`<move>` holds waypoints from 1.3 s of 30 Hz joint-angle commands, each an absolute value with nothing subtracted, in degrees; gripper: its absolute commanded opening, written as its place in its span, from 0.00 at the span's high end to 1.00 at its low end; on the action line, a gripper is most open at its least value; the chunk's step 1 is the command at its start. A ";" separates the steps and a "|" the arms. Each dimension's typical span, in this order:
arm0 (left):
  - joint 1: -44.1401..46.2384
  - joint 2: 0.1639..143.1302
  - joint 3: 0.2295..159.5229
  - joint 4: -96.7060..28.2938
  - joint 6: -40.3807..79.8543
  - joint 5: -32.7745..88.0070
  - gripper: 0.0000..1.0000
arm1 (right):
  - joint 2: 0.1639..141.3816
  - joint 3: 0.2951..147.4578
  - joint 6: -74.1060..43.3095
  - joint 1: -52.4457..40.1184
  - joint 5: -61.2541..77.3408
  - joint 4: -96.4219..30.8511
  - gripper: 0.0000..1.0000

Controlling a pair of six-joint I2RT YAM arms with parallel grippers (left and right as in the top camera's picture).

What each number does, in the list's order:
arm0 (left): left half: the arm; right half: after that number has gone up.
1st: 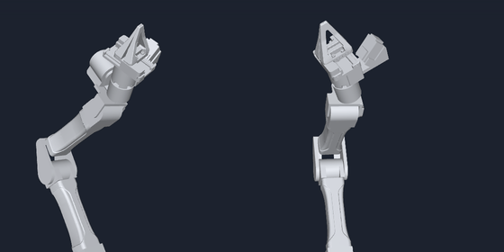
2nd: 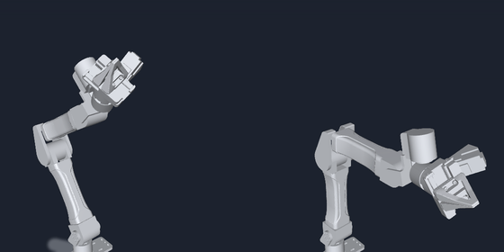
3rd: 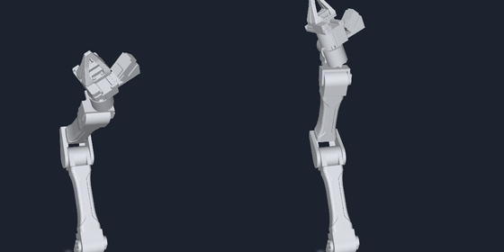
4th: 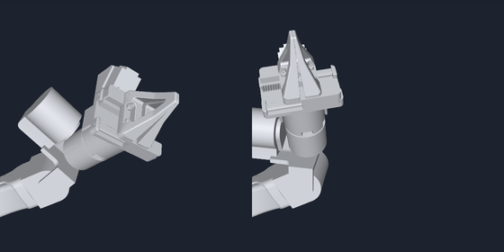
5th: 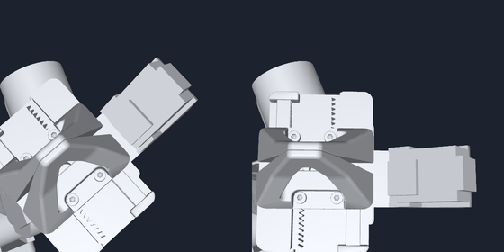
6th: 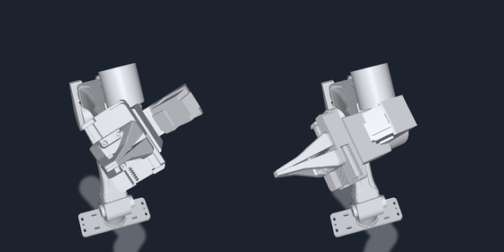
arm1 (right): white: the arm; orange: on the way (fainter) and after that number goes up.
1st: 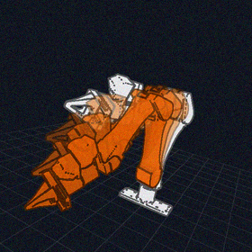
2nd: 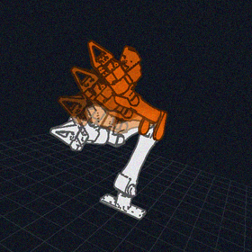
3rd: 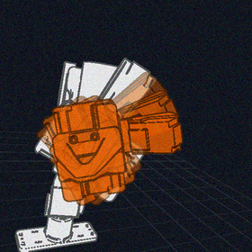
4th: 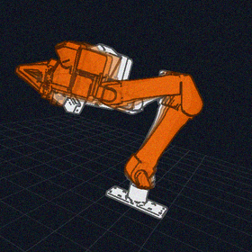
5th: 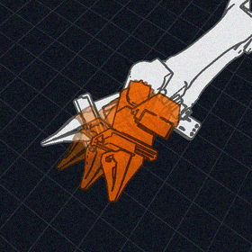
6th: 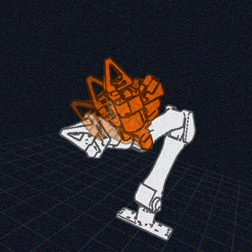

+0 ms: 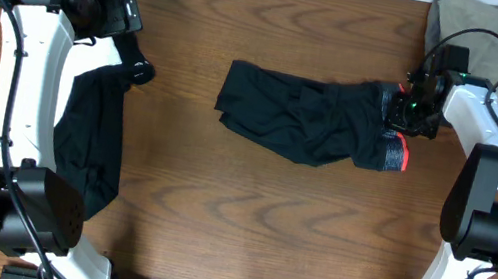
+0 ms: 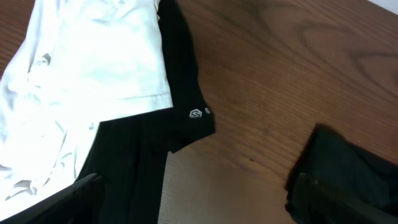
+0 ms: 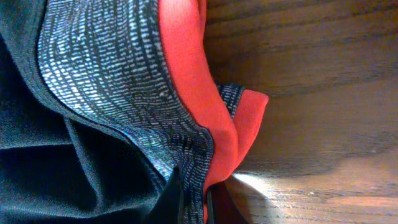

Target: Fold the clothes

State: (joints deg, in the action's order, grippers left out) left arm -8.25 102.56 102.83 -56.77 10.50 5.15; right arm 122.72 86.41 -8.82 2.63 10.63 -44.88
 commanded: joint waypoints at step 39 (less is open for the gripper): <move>-8.45 103.00 102.54 -56.27 10.15 4.43 0.02 | 121.49 124.66 1.76 10.13 12.47 -76.12 0.99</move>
